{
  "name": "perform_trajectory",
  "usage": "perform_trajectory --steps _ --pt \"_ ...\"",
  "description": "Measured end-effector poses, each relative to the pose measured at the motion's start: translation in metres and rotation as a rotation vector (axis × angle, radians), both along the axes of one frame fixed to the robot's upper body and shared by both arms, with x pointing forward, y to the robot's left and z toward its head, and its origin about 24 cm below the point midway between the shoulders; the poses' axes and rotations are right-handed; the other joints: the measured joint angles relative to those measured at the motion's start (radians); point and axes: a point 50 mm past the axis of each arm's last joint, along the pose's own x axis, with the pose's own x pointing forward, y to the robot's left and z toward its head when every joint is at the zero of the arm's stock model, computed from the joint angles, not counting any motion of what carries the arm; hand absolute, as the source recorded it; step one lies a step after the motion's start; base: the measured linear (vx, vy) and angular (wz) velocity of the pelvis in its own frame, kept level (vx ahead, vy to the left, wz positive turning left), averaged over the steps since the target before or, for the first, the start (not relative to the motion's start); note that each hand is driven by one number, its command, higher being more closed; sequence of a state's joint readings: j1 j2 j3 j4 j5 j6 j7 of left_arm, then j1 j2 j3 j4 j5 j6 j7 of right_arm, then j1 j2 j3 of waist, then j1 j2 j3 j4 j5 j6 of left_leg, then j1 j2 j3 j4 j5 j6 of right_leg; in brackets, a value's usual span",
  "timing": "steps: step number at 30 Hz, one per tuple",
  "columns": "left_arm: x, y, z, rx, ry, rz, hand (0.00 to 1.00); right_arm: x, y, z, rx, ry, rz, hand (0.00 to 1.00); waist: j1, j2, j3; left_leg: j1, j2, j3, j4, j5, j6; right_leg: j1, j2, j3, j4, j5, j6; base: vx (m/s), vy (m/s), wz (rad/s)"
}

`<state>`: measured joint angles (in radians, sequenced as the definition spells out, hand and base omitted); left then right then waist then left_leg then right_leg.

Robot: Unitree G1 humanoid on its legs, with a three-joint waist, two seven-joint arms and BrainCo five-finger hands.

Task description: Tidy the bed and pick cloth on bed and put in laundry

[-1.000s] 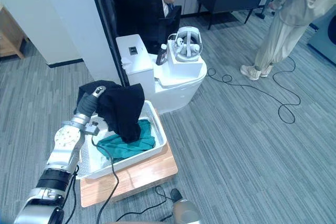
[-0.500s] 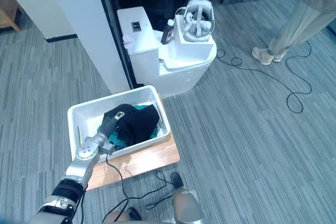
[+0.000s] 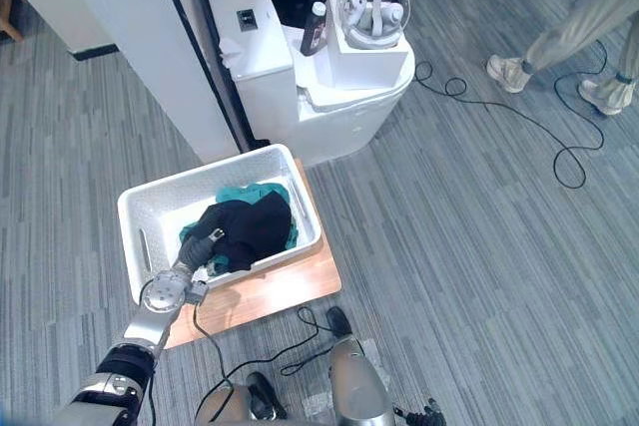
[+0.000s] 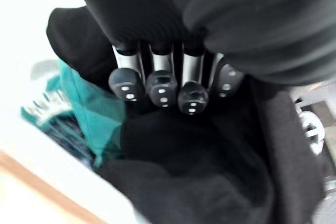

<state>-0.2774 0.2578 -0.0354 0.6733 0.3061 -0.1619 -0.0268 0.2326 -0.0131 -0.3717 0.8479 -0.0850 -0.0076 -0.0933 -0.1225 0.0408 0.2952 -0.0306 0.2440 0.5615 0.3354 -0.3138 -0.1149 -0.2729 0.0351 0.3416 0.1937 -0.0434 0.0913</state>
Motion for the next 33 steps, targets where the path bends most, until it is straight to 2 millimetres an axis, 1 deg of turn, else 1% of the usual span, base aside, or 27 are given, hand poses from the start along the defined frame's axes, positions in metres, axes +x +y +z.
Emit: perform_trajectory --steps 2,3,4,5,6,7,8,10,14,17,18,19,20,21,22,24,25,26,28,29,30,31,32,33 --pt "0.003 -0.001 -0.001 0.102 0.03 -0.053 0.0 0.002 -0.001 0.001 -0.004 -0.005 0.002 0.0 -0.001 0.004 0.012 0.002 -0.001 0.009 -0.001 0.0 0.0 -0.001 -0.001 0.003 0.0 0.0 0.0 0.0 0.025 -0.05" --pt "0.002 0.003 -0.005 0.184 0.087 -0.085 0.0 0.003 -0.002 0.001 -0.008 -0.006 0.01 0.0 -0.01 0.005 0.013 0.003 -0.002 0.014 -0.003 0.0 0.0 -0.005 -0.001 0.006 0.0 0.0 0.0 0.0 0.023 -0.08" --pt "0.002 0.005 -0.006 0.208 0.104 -0.093 0.0 0.004 -0.002 0.001 -0.008 -0.008 0.012 0.0 -0.014 0.005 0.013 0.003 -0.002 0.017 -0.003 0.0 0.0 -0.006 0.0 0.008 0.0 0.0 0.0 0.01 0.019 -0.12" --pt "-0.001 0.011 -0.012 0.284 0.17 -0.12 0.0 0.009 -0.002 0.002 -0.013 -0.016 0.022 0.0 -0.028 0.005 0.013 0.004 -0.003 0.027 -0.004 0.001 0.0 -0.011 0.001 0.014 0.0 0.001 0.001 0.03 0.022 -0.2" --pt "-0.001 0.014 -0.015 0.336 0.217 -0.13 0.0 0.013 -0.003 0.003 -0.016 -0.026 0.027 0.0 -0.032 0.007 0.014 0.01 -0.006 0.039 -0.006 0.001 0.0 -0.017 0.002 0.027 0.0 0.004 0.005 0.03 0.025 -0.21" --pt "-0.001 0.015 -0.016 0.351 0.228 -0.133 0.0 0.014 -0.003 0.003 -0.017 -0.028 0.029 0.0 -0.033 0.009 0.015 0.011 -0.006 0.042 -0.008 0.001 0.0 -0.018 0.002 0.029 0.0 0.004 0.006 0.02 0.027 -0.19" --pt "0.001 0.015 -0.017 0.402 0.255 -0.147 0.0 0.016 -0.004 0.004 -0.023 -0.029 0.042 0.0 -0.037 0.014 0.019 0.015 -0.01 0.048 -0.017 0.003 0.002 -0.018 0.001 0.031 -0.001 0.005 0.008 0.0 0.025 -0.07" --pt "0.004 0.016 -0.015 0.444 0.259 -0.15 0.0 0.017 -0.006 0.004 -0.029 -0.028 0.055 0.0 -0.049 0.021 0.022 0.016 -0.015 0.048 -0.022 0.004 0.003 -0.019 -0.003 0.031 -0.002 0.006 0.009 0.0 0.013 -0.02" --pt "0.005 0.018 -0.015 0.527 0.28 -0.197 0.0 0.016 -0.006 0.004 -0.029 -0.02 0.058 0.0 -0.053 0.023 0.023 0.022 -0.021 0.057 -0.034 0.012 0.003 -0.022 -0.005 0.031 -0.004 0.013 0.014 0.0 0.01 -0.03" --pt "0.006 0.022 -0.013 0.586 0.292 -0.256 0.0 0.012 -0.007 0.002 -0.039 0.004 0.079 0.0 -0.058 0.025 0.023 0.04 -0.038 0.059 -0.067 0.034 0.001 -0.017 -0.014 0.026 -0.005 0.015 0.014 0.0 0.0 0.03" --pt "0.005 0.026 -0.011 0.608 0.303 -0.28 0.0 0.01 -0.009 0.001 -0.041 0.018 0.079 0.0 -0.066 0.027 0.022 0.051 -0.046 0.057 -0.087 0.046 0.001 -0.009 -0.021 0.018 -0.009 0.016 0.014 -0.02 -0.002 0.22" --pt "0.005 0.03 -0.01 0.639 0.308 -0.305 0.0 0.008 -0.011 0.001 -0.044 0.026 0.078 0.0 -0.083 0.029 0.022 0.055 -0.05 0.045 -0.096 0.052 0.003 0.003 -0.029 0.002 -0.019 0.018 0.014 -0.01 -0.003 0.24" --pt "0.004 0.032 -0.009 0.646 0.312 -0.313 0.0 0.008 -0.011 0.001 -0.045 0.028 0.077 0.0 -0.086 0.031 0.021 0.055 -0.051 0.039 -0.099 0.054 0.003 0.005 -0.031 -0.003 -0.022 0.02 0.015 -0.02 -0.007 0.26" --pt "0.006 0.034 -0.005 0.676 0.316 -0.348 0.0 0.006 -0.012 0.0 -0.047 0.035 0.075 0.0 -0.095 0.033 0.02 0.057 -0.057 0.031 -0.11 0.062 0.008 0.011 -0.037 -0.01 -0.031 0.026 0.016 -0.03 0.001 0.14" --pt "0.007 0.034 -0.002 0.687 0.31 -0.363 0.0 0.006 -0.013 0.0 -0.047 0.039 0.075 0.0 -0.095 0.034 0.02 0.057 -0.058 0.03 -0.111 0.063 0.009 0.014 -0.039 -0.011 -0.037 0.03 0.017 -0.05 0.008 0.13" --pt "0.011 0.031 0.014 0.748 0.284 -0.481 0.0 0.001 -0.017 -0.001 -0.05 0.063 0.067 0.0 -0.094 0.044 0.017 0.056 -0.065 0.01 -0.115 0.069 0.016 0.041 -0.053 -0.022 -0.077 0.05 0.018 -0.05 0.02 0.17" --pt "0.011 0.03 0.017 0.754 0.28 -0.506 0.0 0.0 -0.018 -0.001 -0.05 0.066 0.06 0.0 -0.095 0.046 0.016 0.055 -0.066 0.004 -0.116 0.07 0.017 0.045 -0.056 -0.025 -0.084 0.053 0.019 -0.05 0.017 0.23" --pt "0.012 0.027 0.027 0.766 0.264 -0.577 0.0 -0.002 -0.019 -0.001 -0.049 0.071 0.041 0.0 -0.094 0.051 0.009 0.047 -0.067 -0.006 -0.116 0.071 0.018 0.05 -0.062 -0.03 -0.099 0.063 0.02 -0.04 0.012 0.19" --pt "0.009 0.022 0.039 0.745 0.257 -0.678 0.0 -0.005 -0.021 -0.002 -0.048 0.082 0.022 0.0 -0.093 0.056 0.006 0.048 -0.072 -0.029 -0.115 0.072 0.02 0.076 -0.074 -0.047 -0.127 0.071 0.026 -0.05 0.014 0.27" --pt "0.005 0.018 0.045 0.69 0.26 -0.743 0.0 -0.008 -0.022 -0.002 -0.045 0.09 0.009 0.0 -0.09 0.06 0.001 0.048 -0.073 -0.042 -0.115 0.072 0.021 0.092 -0.077 -0.056 -0.139 0.075 0.026 -0.05 0.019 0.35" --pt "-0.002 0.014 0.049 0.644 0.263 -0.81 0.0 -0.009 -0.024 -0.002 -0.047 0.094 -0.009 0.0 -0.086 0.068 -0.009 0.052 -0.076 -0.056 -0.12 0.076 0.027 0.105 -0.082 -0.07 -0.147 0.076 0.025 -0.03 0.011 0.3" --pt "-0.003 0.013 0.049 0.633 0.264 -0.826 0.0 -0.01 -0.025 -0.002 -0.049 0.095 -0.016 0.0 -0.085 0.072 -0.013 0.054 -0.078 -0.06 -0.122 0.077 0.029 0.108 -0.084 -0.074 -0.149 0.076 0.025 -0.01 0.007 0.26" --pt "-0.007 0.01 0.051 0.604 0.264 -0.861 0.0 -0.01 -0.028 -0.001 -0.056 0.097 -0.019 0.0 -0.083 0.08 -0.021 0.057 -0.083 -0.068 -0.126 0.08 0.031 0.112 -0.089 -0.08 -0.152 0.076 0.025 0.02 0.001 0.24" --pt "-0.014 0.007 0.052 0.559 0.267 -0.916 0.0 -0.01 -0.034 0.001 -0.07 0.099 -0.019 0.0 -0.077 0.097 -0.032 0.064 -0.092 -0.079 -0.138 0.086 0.036 0.123 -0.092 -0.089 -0.157 0.076 0.025 0.02 0.001 0.22"
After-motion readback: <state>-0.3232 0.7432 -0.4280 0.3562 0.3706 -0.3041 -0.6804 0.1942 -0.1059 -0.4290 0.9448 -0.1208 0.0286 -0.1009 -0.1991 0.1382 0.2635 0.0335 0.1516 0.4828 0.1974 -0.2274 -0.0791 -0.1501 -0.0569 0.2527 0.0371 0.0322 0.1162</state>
